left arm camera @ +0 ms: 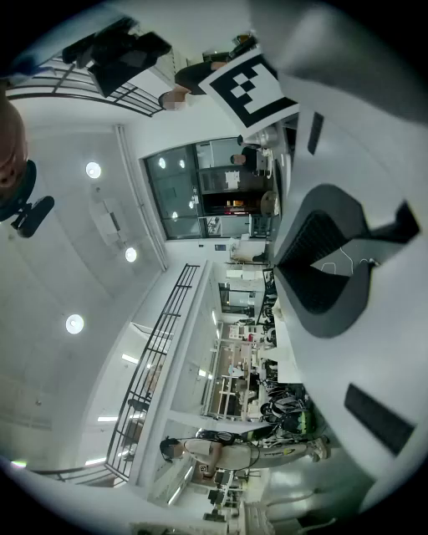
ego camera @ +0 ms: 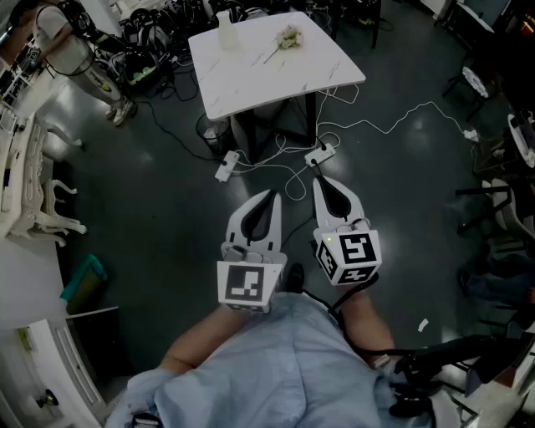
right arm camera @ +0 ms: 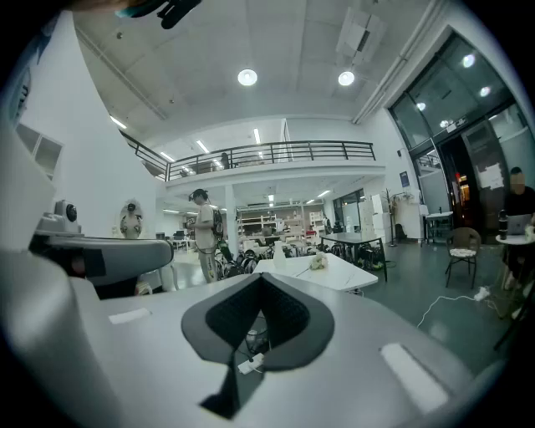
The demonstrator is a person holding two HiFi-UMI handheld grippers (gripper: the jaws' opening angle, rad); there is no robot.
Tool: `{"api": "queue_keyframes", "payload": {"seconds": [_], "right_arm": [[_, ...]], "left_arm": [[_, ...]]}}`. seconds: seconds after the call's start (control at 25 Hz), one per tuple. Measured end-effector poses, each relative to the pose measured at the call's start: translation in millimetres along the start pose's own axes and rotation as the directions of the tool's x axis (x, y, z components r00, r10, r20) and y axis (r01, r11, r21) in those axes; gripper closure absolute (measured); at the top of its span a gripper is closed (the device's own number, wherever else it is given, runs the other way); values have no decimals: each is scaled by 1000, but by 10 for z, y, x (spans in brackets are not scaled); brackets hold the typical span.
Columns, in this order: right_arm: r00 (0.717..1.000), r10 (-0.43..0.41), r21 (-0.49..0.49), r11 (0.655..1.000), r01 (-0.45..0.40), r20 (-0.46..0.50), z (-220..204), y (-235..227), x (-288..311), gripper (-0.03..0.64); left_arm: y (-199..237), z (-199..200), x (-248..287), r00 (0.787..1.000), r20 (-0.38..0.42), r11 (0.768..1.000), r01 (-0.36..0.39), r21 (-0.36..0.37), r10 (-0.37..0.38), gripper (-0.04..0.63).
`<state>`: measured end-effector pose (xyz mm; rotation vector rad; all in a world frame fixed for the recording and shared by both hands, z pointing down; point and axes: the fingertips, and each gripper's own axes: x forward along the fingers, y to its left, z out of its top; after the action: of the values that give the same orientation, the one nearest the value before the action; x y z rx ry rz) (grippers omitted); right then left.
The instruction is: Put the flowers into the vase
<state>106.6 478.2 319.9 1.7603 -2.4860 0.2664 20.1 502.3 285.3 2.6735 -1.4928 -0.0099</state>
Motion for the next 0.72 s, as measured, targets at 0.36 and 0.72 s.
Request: {"api": "queue_keyframes", "payload": {"seconds": [0.36,0.72], "right_arm": [[1000,8,8,1000,-8,10,11,-295,7,615],[997,63,91,994,-66,33,45,-621,118,615]], "left_arm": [[-206,-8,252,1000,-1,1000,6,4,-6,592],[-438,-65,533,999,-54,999,13,53,-10,592]]}}
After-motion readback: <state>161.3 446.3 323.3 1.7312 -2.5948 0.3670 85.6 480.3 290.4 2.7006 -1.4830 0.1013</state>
